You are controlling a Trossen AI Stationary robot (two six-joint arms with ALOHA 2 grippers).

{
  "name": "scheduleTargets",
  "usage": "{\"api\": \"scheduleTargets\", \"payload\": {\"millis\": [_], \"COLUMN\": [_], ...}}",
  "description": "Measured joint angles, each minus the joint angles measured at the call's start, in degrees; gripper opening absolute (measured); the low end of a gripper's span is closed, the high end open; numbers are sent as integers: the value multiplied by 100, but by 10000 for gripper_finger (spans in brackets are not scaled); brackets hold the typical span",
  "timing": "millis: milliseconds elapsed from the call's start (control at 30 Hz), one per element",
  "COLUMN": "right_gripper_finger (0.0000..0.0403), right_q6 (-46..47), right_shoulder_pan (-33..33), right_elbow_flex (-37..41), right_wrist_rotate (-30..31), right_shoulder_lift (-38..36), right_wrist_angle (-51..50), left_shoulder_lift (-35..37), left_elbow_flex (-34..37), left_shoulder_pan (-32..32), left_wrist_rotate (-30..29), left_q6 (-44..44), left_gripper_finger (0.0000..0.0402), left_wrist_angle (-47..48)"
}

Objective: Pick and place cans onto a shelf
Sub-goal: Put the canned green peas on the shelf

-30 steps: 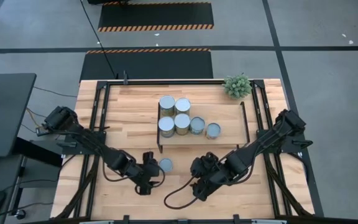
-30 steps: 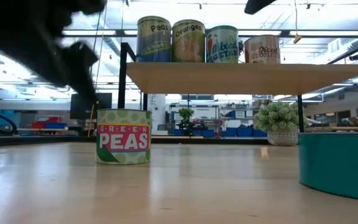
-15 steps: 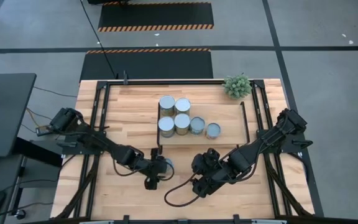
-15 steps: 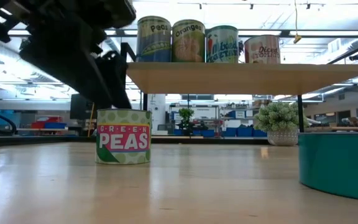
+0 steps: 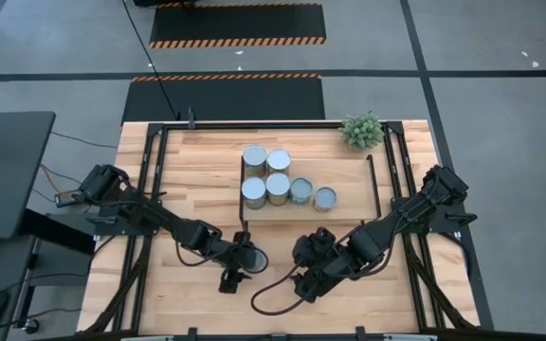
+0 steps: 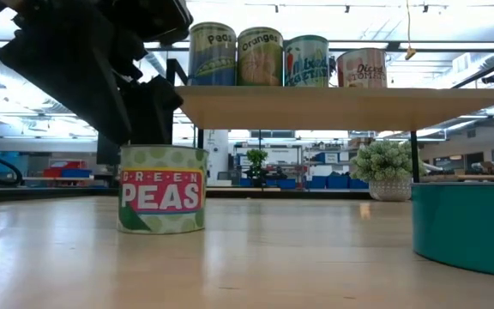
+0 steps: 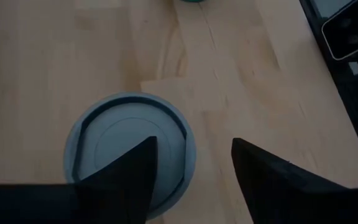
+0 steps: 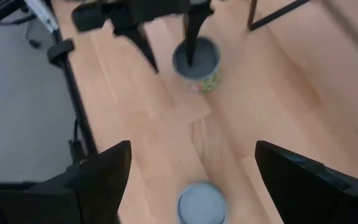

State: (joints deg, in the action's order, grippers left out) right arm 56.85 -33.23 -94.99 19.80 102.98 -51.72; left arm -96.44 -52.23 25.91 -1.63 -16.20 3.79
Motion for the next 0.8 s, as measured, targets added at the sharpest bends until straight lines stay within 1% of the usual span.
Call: {"api": "scheduleTargets", "payload": {"millis": [67, 133, 267, 400, 533, 667, 800], "right_gripper_finger": [349, 349, 349, 349, 349, 349, 349], "right_q6": [-24, -51, -170, -608, -1297, -1901, -2363], "right_shoulder_pan": [-2, -2, -10, -11, 7, 49, 146], "right_elbow_flex": [-38, -100, -167, -176, -170, -172, -172], "right_wrist_rotate": [-182, -228, -176, -95, 109, 207, 97], "right_shoulder_lift": [0, 0, 0, 101, 287, 549, 901], "right_wrist_angle": [-30, -14, 166, 608, 1026, 1370, 1803], "left_shoulder_lift": [0, 0, 40, 229, 553, 842, 1032], "left_elbow_flex": [0, 0, 2, 3, 0, 1, 3], "left_shoulder_pan": [22, 37, 106, 261, 525, 792, 981], "left_wrist_rotate": [2, 11, 152, 254, -52, -456, -539], "left_q6": [-47, -56, -121, -157, -266, -492, -867], "left_gripper_finger": [210, 206, 198, 186, 173, 163, 156], "left_wrist_angle": [-13, -29, -100, -152, 22, 522, 1009]}}
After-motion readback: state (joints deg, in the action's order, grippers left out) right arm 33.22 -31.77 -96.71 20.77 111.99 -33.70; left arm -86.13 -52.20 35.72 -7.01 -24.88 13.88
